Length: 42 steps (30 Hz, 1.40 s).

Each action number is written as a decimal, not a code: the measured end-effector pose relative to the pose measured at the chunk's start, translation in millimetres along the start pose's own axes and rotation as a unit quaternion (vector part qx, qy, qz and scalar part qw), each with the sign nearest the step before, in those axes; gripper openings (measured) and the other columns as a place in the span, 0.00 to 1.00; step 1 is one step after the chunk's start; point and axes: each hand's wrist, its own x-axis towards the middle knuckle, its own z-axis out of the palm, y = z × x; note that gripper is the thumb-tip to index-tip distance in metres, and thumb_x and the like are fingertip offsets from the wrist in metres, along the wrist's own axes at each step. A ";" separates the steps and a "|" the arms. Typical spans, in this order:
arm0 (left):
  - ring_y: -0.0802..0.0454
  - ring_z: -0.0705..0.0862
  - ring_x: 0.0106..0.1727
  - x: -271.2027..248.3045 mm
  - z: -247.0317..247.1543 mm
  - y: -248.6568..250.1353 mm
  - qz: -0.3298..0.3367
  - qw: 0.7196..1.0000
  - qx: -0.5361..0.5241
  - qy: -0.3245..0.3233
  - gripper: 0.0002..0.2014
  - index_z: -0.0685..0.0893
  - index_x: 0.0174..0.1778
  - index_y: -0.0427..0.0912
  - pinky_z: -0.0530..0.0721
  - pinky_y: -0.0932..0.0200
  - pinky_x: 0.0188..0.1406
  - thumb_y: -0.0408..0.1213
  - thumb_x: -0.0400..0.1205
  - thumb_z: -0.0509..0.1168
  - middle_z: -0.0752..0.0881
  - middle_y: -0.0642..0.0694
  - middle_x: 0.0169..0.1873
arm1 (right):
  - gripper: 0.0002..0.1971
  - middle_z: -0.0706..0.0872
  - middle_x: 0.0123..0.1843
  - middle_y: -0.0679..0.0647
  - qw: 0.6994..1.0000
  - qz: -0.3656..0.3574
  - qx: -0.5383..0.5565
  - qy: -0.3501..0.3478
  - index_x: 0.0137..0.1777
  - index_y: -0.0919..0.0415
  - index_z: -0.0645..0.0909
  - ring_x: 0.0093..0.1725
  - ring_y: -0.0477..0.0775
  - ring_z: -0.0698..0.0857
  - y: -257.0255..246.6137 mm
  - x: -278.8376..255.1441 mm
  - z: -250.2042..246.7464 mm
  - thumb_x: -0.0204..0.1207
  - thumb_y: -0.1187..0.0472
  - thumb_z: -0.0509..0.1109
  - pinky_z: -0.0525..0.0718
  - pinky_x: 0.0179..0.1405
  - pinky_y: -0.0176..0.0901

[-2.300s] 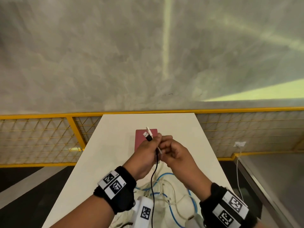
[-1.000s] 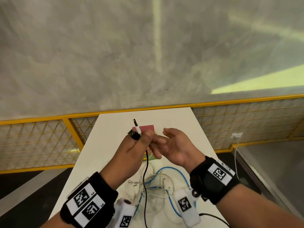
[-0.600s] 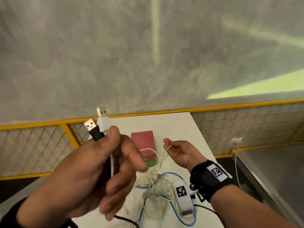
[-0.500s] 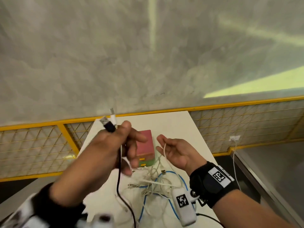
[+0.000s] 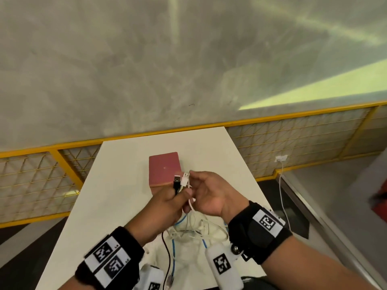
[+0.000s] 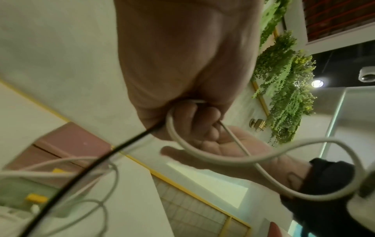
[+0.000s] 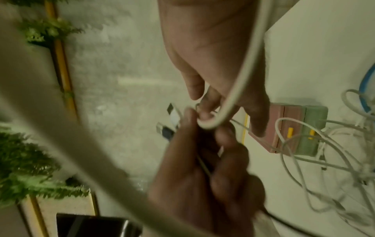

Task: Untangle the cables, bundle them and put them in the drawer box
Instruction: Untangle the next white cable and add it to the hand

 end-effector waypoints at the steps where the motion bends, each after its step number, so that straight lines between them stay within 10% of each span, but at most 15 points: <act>1: 0.59 0.68 0.17 -3.6 -4.6 -3.2 -0.013 1.000 0.006 -0.017 0.19 0.79 0.32 0.41 0.64 0.65 0.18 0.42 0.88 0.59 0.78 0.53 0.16 | 0.12 0.92 0.44 0.55 1.000 -0.004 0.018 -0.004 0.50 0.63 0.88 0.44 0.54 0.85 -3.9 -0.4 -1.2 0.79 0.60 0.63 0.78 0.49 0.50; 8: 0.60 0.73 0.23 -44.4 -36.7 -36.9 -0.069 0.971 0.147 -0.174 0.15 0.85 0.36 0.47 0.71 0.69 0.25 0.46 0.86 0.62 0.84 0.51 0.25 | 0.08 0.83 0.56 0.69 0.991 0.009 0.124 0.039 0.57 0.72 0.72 0.72 0.68 0.78 -18.2 7.6 -17.3 0.86 0.68 0.54 0.81 0.58 0.65; 14: 0.69 0.80 0.33 -69.4 -54.7 -38.2 -0.096 0.915 0.307 -0.246 0.21 0.83 0.24 0.58 0.75 0.75 0.39 0.56 0.84 0.62 0.83 0.59 0.25 | 0.30 0.81 0.61 0.72 0.988 -0.062 0.101 0.097 0.82 0.56 0.53 0.68 0.71 0.82 -16.2 27.5 -30.3 0.84 0.77 0.52 0.80 0.57 0.62; 19: 0.77 0.71 0.52 -77.9 -63.1 -49.9 -0.092 0.837 0.477 -0.253 0.16 0.78 0.28 0.74 0.59 0.72 0.58 0.69 0.79 0.56 0.75 0.78 0.34 | 0.31 0.84 0.53 0.70 0.986 -0.094 0.023 0.139 0.77 0.53 0.60 0.43 0.60 0.90 0.9 38.8 -29.3 0.80 0.80 0.58 0.90 0.38 0.52; 21: 0.76 0.77 0.40 -70.4 -61.6 -56.2 -0.112 0.887 0.389 -0.223 0.17 0.83 0.28 0.68 0.70 0.73 0.50 0.70 0.76 0.60 0.82 0.69 0.31 | 0.33 0.86 0.53 0.69 0.986 -0.091 0.009 0.137 0.77 0.50 0.59 0.42 0.58 0.90 7.5 39.5 -29.6 0.80 0.80 0.60 0.89 0.35 0.49; 24: 0.59 0.75 0.20 -39.1 -58.4 -57.3 -0.106 0.976 0.190 0.023 0.25 0.88 0.30 0.43 0.75 0.62 0.26 0.63 0.75 0.66 0.81 0.54 0.17 | 0.36 0.90 0.56 0.63 0.992 -0.065 -0.005 0.109 0.78 0.45 0.56 0.50 0.59 0.91 17.4 39.6 -31.5 0.79 0.77 0.64 0.86 0.49 0.60; 27: 0.60 0.71 0.19 -14.9 -55.1 -41.3 -0.054 0.980 0.182 0.061 0.16 0.84 0.33 0.42 0.68 0.63 0.23 0.47 0.83 0.67 0.76 0.55 0.15 | 0.35 0.91 0.53 0.61 0.992 -0.059 -0.014 0.109 0.78 0.48 0.56 0.50 0.58 0.90 27.6 40.1 -30.3 0.80 0.77 0.63 0.84 0.50 0.61; 31: 0.58 0.69 0.23 -17.6 -83.0 -13.9 -0.039 0.944 0.321 -0.070 0.14 0.76 0.30 0.44 0.67 0.60 0.27 0.43 0.78 0.70 0.74 0.53 0.23 | 0.25 0.89 0.51 0.65 0.983 -0.097 -0.006 0.155 0.72 0.55 0.60 0.44 0.59 0.91 19.0 40.2 -46.9 0.81 0.79 0.57 0.86 0.40 0.51; 34: 0.55 0.62 0.23 -34.5 -115.1 -0.7 -0.061 0.979 0.129 -0.144 0.25 0.82 0.37 0.33 0.59 0.60 0.21 0.53 0.66 0.79 0.77 0.46 0.27 | 0.18 0.88 0.52 0.65 0.975 -0.120 0.006 0.185 0.64 0.60 0.65 0.45 0.59 0.90 5.1 38.8 -72.8 0.81 0.79 0.56 0.85 0.44 0.54; 38: 0.57 0.60 0.19 -14.2 -107.6 0.5 -0.029 0.985 -0.127 0.108 0.18 0.88 0.32 0.40 0.54 0.65 0.18 0.54 0.70 0.77 0.67 0.49 0.21 | 0.13 0.88 0.60 0.63 0.985 -0.083 -0.006 0.152 0.48 0.56 0.69 0.52 0.59 0.89 12.3 40.4 -73.4 0.82 0.77 0.57 0.83 0.49 0.58; 42: 0.61 0.66 0.14 16.5 -34.3 -18.6 -0.021 0.991 -0.051 0.121 0.13 0.83 0.30 0.43 0.60 0.69 0.13 0.37 0.82 0.70 0.77 0.52 0.19 | 0.15 0.91 0.50 0.58 0.996 -0.038 -0.006 0.079 0.42 0.54 0.69 0.46 0.57 0.90 36.0 40.8 -47.0 0.81 0.76 0.59 0.81 0.46 0.57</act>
